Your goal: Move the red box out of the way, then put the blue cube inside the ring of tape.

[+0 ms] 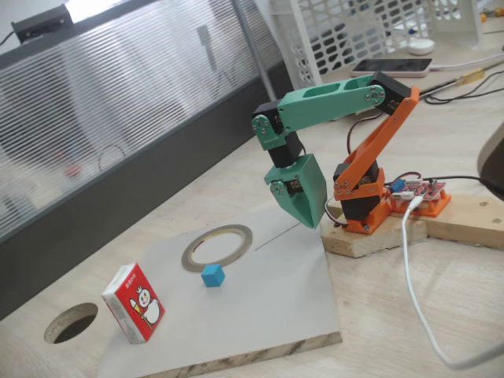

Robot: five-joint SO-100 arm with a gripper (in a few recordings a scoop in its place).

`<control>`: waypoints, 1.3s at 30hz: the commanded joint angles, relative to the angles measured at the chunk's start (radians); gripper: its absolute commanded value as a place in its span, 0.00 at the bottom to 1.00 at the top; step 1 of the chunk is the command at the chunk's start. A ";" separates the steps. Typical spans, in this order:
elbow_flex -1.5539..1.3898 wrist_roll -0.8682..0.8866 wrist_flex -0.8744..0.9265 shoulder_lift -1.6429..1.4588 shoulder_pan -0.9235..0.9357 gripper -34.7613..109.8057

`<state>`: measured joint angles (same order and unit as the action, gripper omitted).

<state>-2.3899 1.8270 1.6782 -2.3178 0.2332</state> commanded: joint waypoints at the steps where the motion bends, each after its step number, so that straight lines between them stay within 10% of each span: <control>1: -0.015 0.011 0.003 -0.009 0.002 0.24; 39: 0.152 0.009 -0.232 -0.008 -0.028 0.24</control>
<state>-2.2672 1.8270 1.4450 -2.3209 0.2224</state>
